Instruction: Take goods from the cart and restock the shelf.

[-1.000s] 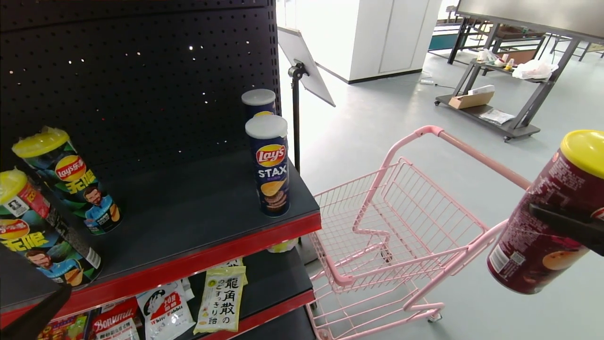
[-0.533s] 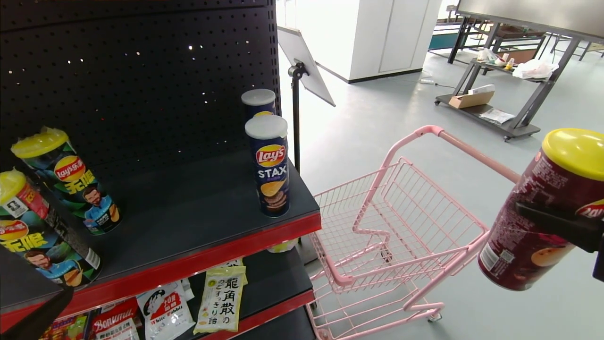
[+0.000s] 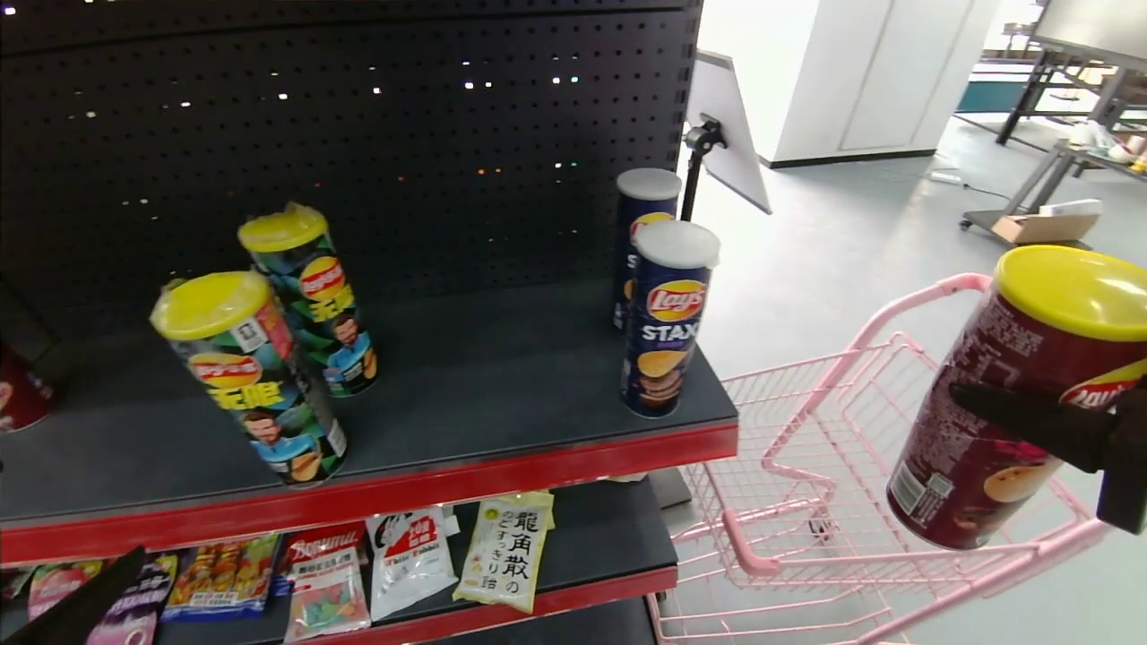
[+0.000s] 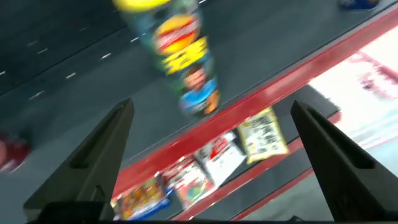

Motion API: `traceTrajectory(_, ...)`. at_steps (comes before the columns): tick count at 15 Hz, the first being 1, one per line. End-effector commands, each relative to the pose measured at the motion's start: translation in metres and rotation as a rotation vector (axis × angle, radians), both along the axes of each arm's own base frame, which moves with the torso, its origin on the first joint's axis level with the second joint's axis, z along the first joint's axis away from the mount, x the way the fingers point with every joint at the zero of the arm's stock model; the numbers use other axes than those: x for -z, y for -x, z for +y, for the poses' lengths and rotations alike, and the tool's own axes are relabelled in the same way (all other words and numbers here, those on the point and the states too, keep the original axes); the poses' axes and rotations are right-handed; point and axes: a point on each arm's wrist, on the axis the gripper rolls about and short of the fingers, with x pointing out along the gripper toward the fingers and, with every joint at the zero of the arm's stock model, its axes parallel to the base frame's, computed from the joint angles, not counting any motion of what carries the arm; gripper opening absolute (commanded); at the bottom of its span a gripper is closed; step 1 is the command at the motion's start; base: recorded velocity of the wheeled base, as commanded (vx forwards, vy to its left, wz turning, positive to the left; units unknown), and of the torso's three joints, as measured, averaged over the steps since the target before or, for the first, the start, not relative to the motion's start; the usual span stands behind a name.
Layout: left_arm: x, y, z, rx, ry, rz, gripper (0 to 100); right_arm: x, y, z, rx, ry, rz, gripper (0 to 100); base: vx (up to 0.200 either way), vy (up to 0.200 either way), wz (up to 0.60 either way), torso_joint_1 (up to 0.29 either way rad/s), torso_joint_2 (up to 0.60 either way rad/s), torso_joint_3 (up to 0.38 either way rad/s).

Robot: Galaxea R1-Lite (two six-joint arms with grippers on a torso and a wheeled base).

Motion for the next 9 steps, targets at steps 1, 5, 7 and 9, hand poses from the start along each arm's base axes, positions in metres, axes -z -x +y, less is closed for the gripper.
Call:
traceTrajectory(1,0.0,-0.001,0.0,0.001,-0.011,0.004,100,0.003,0.002,-0.001,0.003,0.001,0.004,0,0.0,0.0,0.0,0.0,0.0,0.0)
traceTrajectory(5,-0.001,-0.002,0.0,-0.003,-0.028,0.0,100,0.007,0.019,-0.005,-0.139,-0.077,0.016,0,0.0,0.0,0.0,0.0,0.0,0.0)
traceTrajectory(7,-0.001,-0.002,0.0,-0.003,-0.054,-0.004,100,0.007,0.02,-0.004,-0.165,-0.098,0.022,0,0.0,0.0,0.0,0.0,0.0,0.0)
traceTrajectory(9,0.001,-0.002,0.001,-0.032,-0.065,0.002,100,0.007,0.018,-0.004,-0.167,-0.093,0.016,0,-0.1,0.0,0.0,-0.001,0.0,0.001)
